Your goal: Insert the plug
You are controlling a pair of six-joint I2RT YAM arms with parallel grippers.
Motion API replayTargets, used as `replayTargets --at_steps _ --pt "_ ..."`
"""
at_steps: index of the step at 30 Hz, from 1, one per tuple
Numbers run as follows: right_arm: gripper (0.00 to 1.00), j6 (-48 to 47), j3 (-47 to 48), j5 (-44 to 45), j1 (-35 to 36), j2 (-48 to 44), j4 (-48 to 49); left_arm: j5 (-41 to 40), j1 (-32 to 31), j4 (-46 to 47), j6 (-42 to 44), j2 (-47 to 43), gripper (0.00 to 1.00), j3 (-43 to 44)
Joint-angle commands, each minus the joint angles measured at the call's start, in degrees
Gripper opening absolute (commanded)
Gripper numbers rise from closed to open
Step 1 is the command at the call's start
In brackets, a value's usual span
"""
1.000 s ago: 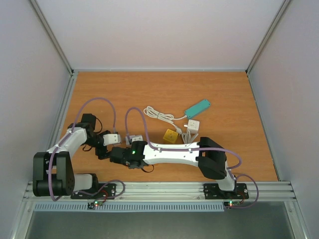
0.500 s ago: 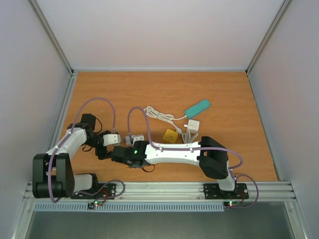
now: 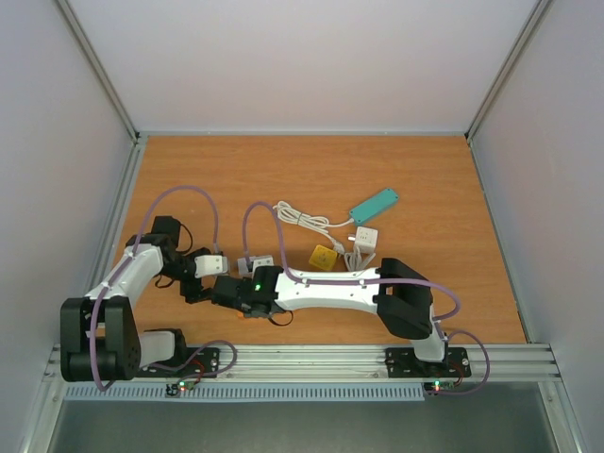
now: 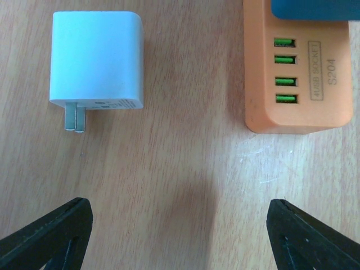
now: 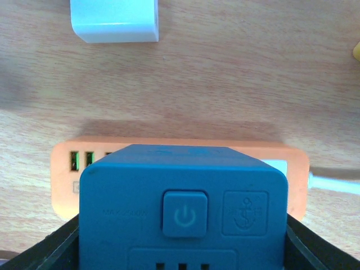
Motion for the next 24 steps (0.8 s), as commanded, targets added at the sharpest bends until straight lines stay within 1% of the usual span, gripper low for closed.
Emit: replayTargets --at_steps 1,8,17,20,21,22,23,24 --pt "0.01 0.78 -4.31 -0.83 -0.68 4.08 -0.36 2.00 0.44 -1.67 1.59 -1.08 0.85 -0.15" --pt "0.01 0.93 -7.75 -1.62 -0.46 4.62 1.43 2.67 0.58 -2.70 2.14 -0.71 0.86 0.77" --pt "0.01 -1.44 -7.35 -2.09 -0.59 8.64 1.00 2.84 0.58 -3.60 3.05 -0.66 0.85 1.07" --pt "0.01 -1.53 -7.39 -2.73 -0.88 9.35 0.77 2.82 0.58 -3.98 3.41 -0.82 0.87 1.20" --pt "0.03 -1.24 -7.37 -3.14 -1.04 9.20 0.85 2.81 0.56 -4.13 3.43 -0.92 0.88 1.28" --pt "0.13 -1.05 -7.39 -3.87 -1.22 8.67 1.20 2.81 0.57 -4.15 3.56 -0.91 0.88 1.38" --pt "0.28 -0.68 -7.33 -4.18 -1.35 7.81 1.51 2.88 0.58 -4.30 3.67 -0.90 0.89 1.51" --pt "0.41 -0.32 -6.91 -4.28 -1.45 6.87 1.65 2.87 0.58 -4.32 3.69 -0.78 0.89 1.63"
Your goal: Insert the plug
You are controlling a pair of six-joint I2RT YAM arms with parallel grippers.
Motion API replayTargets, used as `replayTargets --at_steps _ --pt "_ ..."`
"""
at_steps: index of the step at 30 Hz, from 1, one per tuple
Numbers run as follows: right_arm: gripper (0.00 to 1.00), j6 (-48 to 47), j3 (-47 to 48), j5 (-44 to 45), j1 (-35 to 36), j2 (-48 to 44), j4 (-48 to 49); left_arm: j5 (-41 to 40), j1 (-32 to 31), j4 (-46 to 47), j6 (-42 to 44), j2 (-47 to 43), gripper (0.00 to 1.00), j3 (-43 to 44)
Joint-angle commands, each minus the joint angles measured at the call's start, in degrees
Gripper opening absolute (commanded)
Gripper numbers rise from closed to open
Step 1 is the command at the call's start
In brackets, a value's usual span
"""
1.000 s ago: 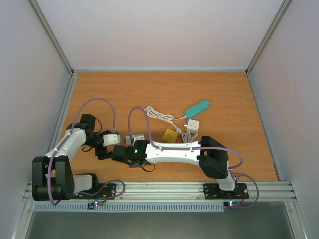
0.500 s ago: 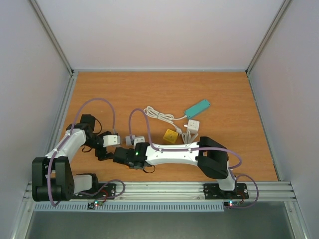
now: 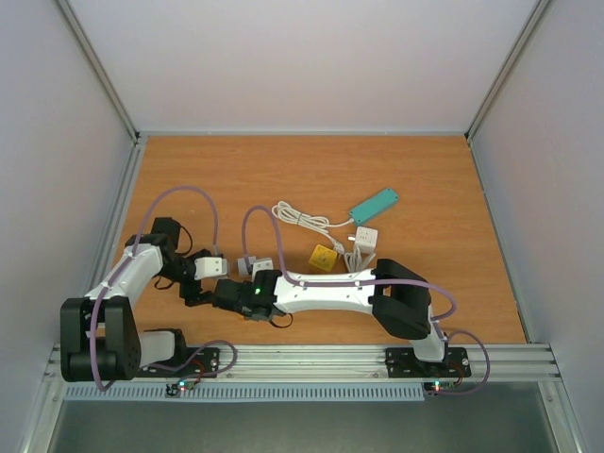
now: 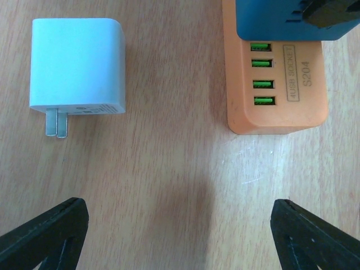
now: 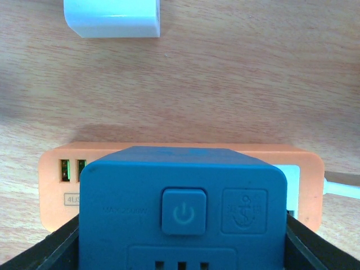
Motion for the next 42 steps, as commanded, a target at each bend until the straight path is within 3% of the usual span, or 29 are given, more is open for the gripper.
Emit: replayTargets --at_steps 1,4,8,9,16,21,26,39,42 --pt "0.47 0.42 -3.39 -4.23 -1.64 4.57 -1.90 1.45 0.29 -1.74 1.94 -0.40 0.90 1.60" --pt "0.76 1.70 -0.62 -1.80 -1.64 0.96 -2.16 1.42 0.33 -0.78 1.65 0.59 0.90 2.23" --pt "0.97 1.37 3.22 -0.54 -1.51 -3.42 -1.57 2.08 0.34 2.34 -2.42 2.06 0.89 3.68" --pt "0.98 0.85 3.83 -0.57 -1.47 -4.44 -1.37 2.46 0.34 3.39 -3.37 2.29 0.89 4.18" --pt "0.99 -0.24 2.30 2.72 -1.51 -13.69 -0.32 7.40 -1.42 3.72 -5.23 6.29 0.92 6.37" --pt "0.99 0.01 -5.07 3.00 -4.37 -21.73 4.06 3.79 -9.48 11.07 -11.72 10.85 0.91 7.65" --pt "0.95 -1.49 -15.66 -2.91 -8.99 -31.37 13.43 1.07 -13.29 16.00 -17.85 14.77 0.88 9.98" --pt "0.82 -6.31 -27.32 -15.00 -18.31 -41.78 24.88 -4.88 -18.66 18.65 -19.83 20.13 0.71 8.76" --pt "0.81 -7.14 -29.27 -17.20 -20.36 -43.01 26.85 -5.85 -20.00 19.75 -20.86 20.58 0.61 8.45"
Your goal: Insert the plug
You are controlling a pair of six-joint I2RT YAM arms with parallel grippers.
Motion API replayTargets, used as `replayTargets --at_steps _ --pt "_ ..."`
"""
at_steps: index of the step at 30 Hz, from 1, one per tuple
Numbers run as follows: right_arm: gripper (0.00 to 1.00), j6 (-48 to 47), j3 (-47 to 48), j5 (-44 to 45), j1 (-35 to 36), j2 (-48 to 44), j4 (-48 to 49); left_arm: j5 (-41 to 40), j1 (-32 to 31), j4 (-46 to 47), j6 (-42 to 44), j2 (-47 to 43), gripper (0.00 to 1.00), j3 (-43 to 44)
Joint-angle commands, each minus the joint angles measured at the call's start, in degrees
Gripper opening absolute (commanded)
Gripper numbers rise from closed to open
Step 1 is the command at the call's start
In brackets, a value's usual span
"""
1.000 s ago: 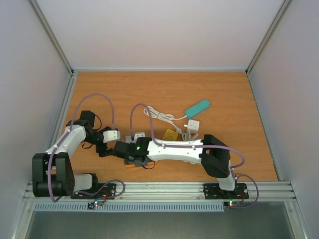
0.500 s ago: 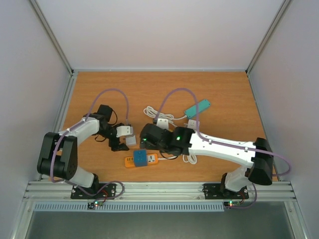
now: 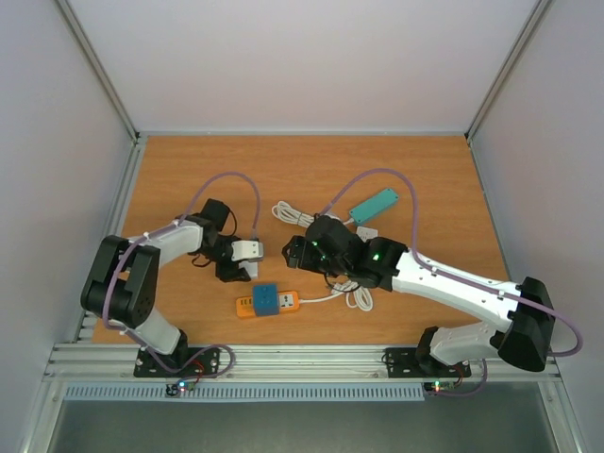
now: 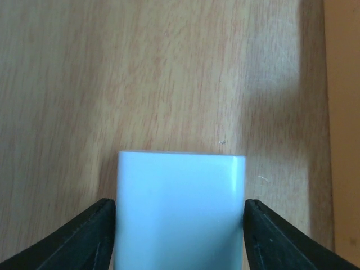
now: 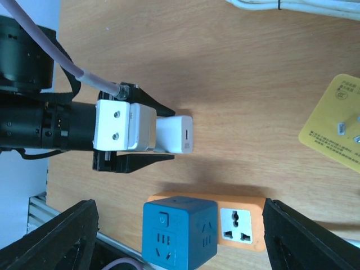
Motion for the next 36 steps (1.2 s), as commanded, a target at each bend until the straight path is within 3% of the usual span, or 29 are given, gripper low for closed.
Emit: replayTargets --at_steps 1,5,8,10,19,28,36 --pt "0.81 -2.34 -2.60 -4.69 -2.78 -2.36 4.79 -1.94 -1.89 2.95 -1.91 1.07 0.56 -0.92" --pt "0.80 -3.71 -4.70 -7.75 -5.08 -3.58 7.25 -2.58 -2.38 4.27 -3.33 -0.28 0.35 -1.70" --pt "0.79 -4.88 -6.41 -10.57 -7.68 -4.78 9.43 -2.76 -2.86 4.20 -4.75 -2.92 0.10 -0.81" --pt "0.79 -5.93 -7.51 -12.53 -9.09 -5.64 11.30 -2.03 -2.88 3.34 -6.26 -5.37 0.02 1.76" --pt "0.83 -11.63 -8.98 -20.67 -11.43 -6.34 19.38 8.69 -4.24 -6.01 -10.92 -17.20 0.01 13.29" --pt "0.83 -12.25 -9.18 -31.01 -11.47 -2.34 27.78 12.65 -8.59 -7.87 -13.49 -21.42 0.01 13.16" --pt "0.79 -11.96 -9.00 -31.01 -11.47 1.67 29.32 14.10 -9.34 -8.30 -14.41 -23.17 0.01 13.01"
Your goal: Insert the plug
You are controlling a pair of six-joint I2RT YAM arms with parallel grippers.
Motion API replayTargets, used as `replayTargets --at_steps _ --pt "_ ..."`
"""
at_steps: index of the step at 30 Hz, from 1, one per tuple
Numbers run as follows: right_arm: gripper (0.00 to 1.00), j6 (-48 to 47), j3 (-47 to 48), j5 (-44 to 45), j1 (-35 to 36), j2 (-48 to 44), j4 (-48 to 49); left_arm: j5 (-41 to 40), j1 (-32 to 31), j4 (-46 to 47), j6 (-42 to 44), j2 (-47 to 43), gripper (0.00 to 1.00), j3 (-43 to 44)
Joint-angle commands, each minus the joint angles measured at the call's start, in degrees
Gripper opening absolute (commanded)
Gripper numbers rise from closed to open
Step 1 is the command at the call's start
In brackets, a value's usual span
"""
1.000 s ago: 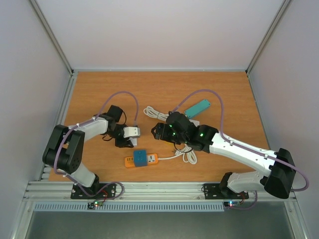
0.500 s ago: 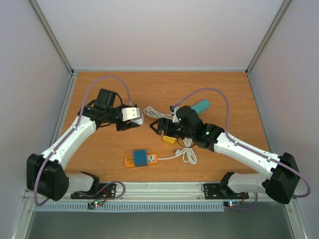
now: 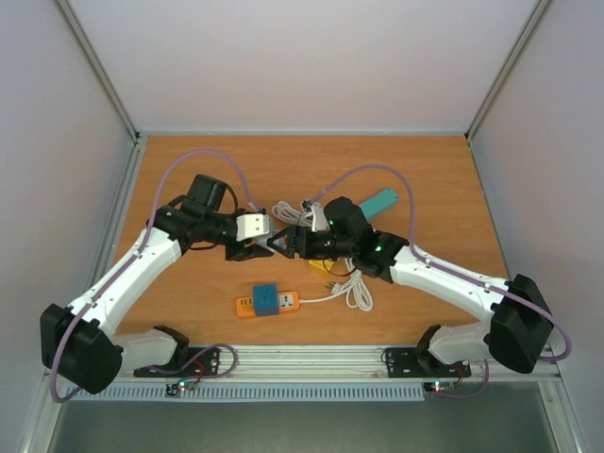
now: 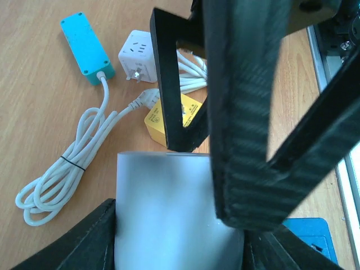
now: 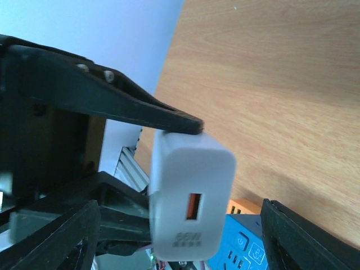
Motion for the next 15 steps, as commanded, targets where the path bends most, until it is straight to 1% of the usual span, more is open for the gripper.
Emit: replayTargets --at_steps 1,5,7,9,10,11,13,14,15 --pt "0.78 -0.58 -0.38 -0.49 -0.19 1.59 1.92 3.04 -0.25 -0.56 -1.11 -2.26 0.01 -0.20" --pt "0.75 0.21 -0.76 -1.52 -0.28 2.59 3.27 3.65 -0.21 -1.03 -0.84 -3.09 0.01 -0.44" --pt "0.70 1.13 -0.74 -3.35 -0.28 3.27 4.31 4.38 -0.25 -1.03 -0.81 -3.58 0.01 -0.67" --pt "0.64 2.04 -0.83 -5.53 -0.28 4.22 7.46 5.03 -0.25 -0.96 -0.88 -3.96 0.01 -0.93" --pt "0.59 2.34 -0.75 -6.20 -0.28 4.58 8.28 5.28 -0.25 -1.12 -0.81 -4.01 0.01 -0.98" --pt "0.52 2.62 -0.75 -6.94 -0.28 4.94 9.04 5.56 -0.25 -1.56 -0.59 -4.01 0.01 -1.11" --pt "0.35 2.88 -1.02 -8.44 -0.28 5.27 10.64 5.69 -0.25 -2.00 -0.11 -3.93 0.01 -1.36" --pt "0.27 2.92 -1.31 -9.06 -0.40 5.11 11.19 5.49 -0.25 -1.93 -0.03 -3.86 0.04 -1.59" --pt "0.18 2.93 -1.77 -9.59 -0.63 4.69 11.64 5.16 -0.25 -2.18 0.00 -3.77 0.09 -1.86"
